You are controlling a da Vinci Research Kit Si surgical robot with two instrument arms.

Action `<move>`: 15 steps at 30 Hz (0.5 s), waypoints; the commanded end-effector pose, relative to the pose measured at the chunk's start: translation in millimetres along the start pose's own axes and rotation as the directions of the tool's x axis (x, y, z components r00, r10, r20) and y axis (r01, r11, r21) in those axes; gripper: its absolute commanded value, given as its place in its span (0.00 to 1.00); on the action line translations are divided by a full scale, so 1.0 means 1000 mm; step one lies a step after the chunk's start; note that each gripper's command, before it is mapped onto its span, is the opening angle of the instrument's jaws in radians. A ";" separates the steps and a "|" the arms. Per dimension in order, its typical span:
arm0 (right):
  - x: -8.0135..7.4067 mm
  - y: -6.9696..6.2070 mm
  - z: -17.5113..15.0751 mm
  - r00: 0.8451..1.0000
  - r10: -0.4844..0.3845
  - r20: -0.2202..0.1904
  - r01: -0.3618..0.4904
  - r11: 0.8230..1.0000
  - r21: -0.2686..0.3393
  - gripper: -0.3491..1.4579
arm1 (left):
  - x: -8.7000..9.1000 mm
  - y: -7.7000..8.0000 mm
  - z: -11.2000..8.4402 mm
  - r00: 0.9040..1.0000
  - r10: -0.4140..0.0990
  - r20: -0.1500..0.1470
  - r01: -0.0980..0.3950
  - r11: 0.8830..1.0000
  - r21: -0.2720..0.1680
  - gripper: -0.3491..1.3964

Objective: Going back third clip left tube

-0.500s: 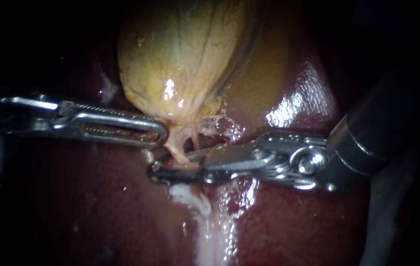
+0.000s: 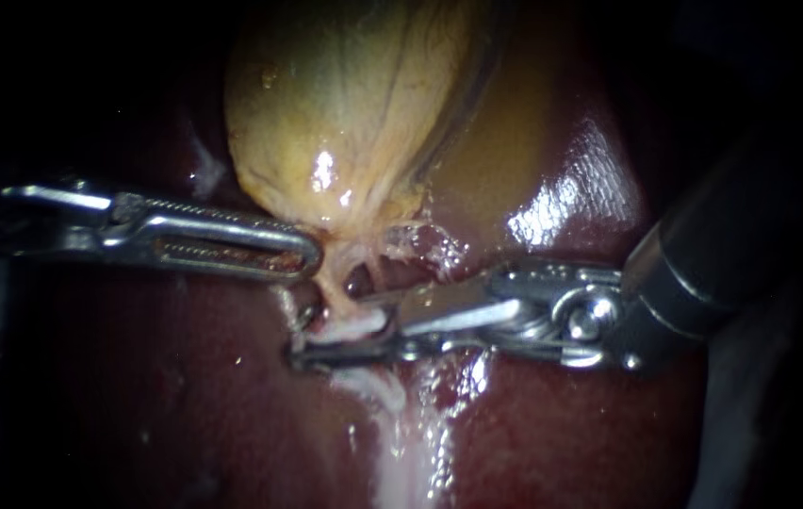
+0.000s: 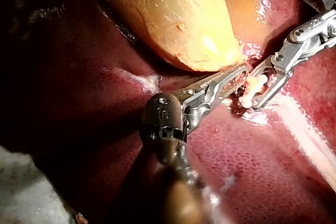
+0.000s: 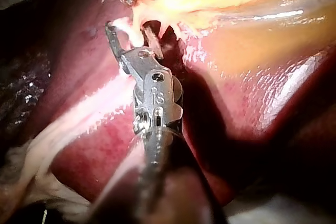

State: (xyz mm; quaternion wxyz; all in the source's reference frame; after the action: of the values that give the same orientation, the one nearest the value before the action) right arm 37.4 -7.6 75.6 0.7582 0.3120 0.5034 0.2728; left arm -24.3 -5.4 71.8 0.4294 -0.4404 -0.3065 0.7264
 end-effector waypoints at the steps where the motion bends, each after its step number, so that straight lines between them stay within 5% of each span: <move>1: 0.0000 0.0002 -0.0003 1.000 -0.009 -0.001 0.009 1.000 -0.003 0.47 | 0.0000 0.0000 -0.0001 1.000 0.000 0.000 0.000 1.000 0.000 0.00; 15: 0.0000 -0.0007 -0.0051 0.997 -0.071 0.008 0.071 0.997 0.032 0.47 | -0.0001 0.0001 -0.0003 1.000 0.000 0.000 0.000 1.000 0.000 0.00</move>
State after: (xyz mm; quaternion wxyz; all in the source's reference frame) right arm 31.8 -6.9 72.8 0.7658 0.3058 0.5177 0.2281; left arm -24.1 -5.4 71.7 0.4293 -0.4402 -0.3067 0.7265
